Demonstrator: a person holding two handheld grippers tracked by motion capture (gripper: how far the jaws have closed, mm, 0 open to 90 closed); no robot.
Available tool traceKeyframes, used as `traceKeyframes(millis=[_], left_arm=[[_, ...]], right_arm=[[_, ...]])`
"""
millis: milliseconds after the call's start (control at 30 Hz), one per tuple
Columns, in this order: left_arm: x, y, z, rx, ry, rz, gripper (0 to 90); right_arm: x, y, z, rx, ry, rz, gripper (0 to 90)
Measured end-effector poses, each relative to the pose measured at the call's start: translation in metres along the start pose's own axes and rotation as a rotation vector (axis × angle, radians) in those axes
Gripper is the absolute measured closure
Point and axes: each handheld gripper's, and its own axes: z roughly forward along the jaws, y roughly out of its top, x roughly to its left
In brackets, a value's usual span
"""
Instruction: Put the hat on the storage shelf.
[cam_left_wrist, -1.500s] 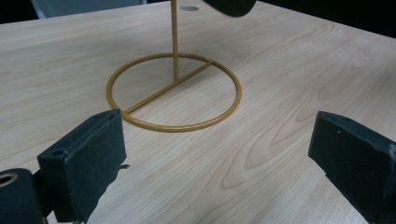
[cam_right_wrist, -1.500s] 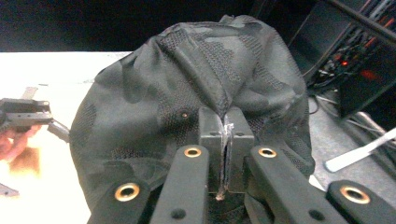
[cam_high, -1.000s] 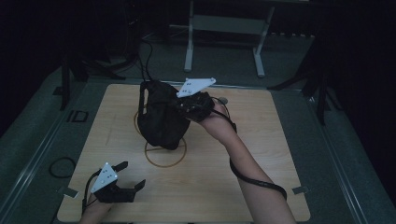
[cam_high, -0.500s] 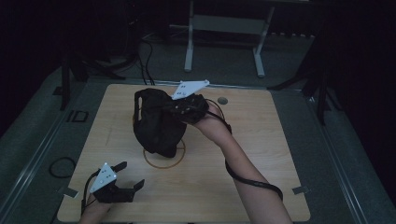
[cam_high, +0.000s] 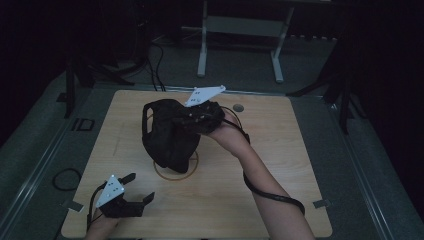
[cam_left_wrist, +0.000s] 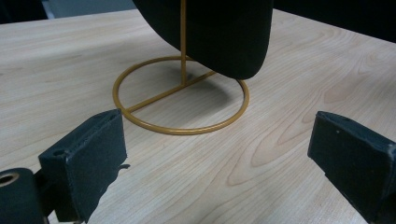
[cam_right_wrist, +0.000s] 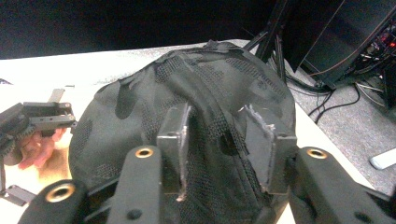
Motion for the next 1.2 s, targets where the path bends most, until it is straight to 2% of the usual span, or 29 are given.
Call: traceKeyframes(millis=[267,667,900,1033,1200], left_arm=[[0.0,0.0,0.0,0.004,0.004,-0.003,4.7],[0.001,-0.001,0.003,0.01,0.007,-0.008,4.7],[0.001,-0.002,0.004,0.011,0.008,-0.01,4.7],[0.001,-0.002,0.004,0.013,0.008,-0.007,4.7],[0.002,-0.002,0.004,0.013,0.009,-0.009,4.7]], right_arm=[[-0.004,-0.006,-0.007,-0.002,-0.006,0.019,49.9],[-0.009,-0.014,-0.017,-0.025,0.015,0.061,37.3],[-0.01,-0.018,-0.021,-0.054,0.014,0.076,21.8],[-0.012,-0.022,-0.021,-0.059,0.048,0.09,13.5],[-0.017,-0.03,-0.024,-0.056,0.05,0.099,13.5]])
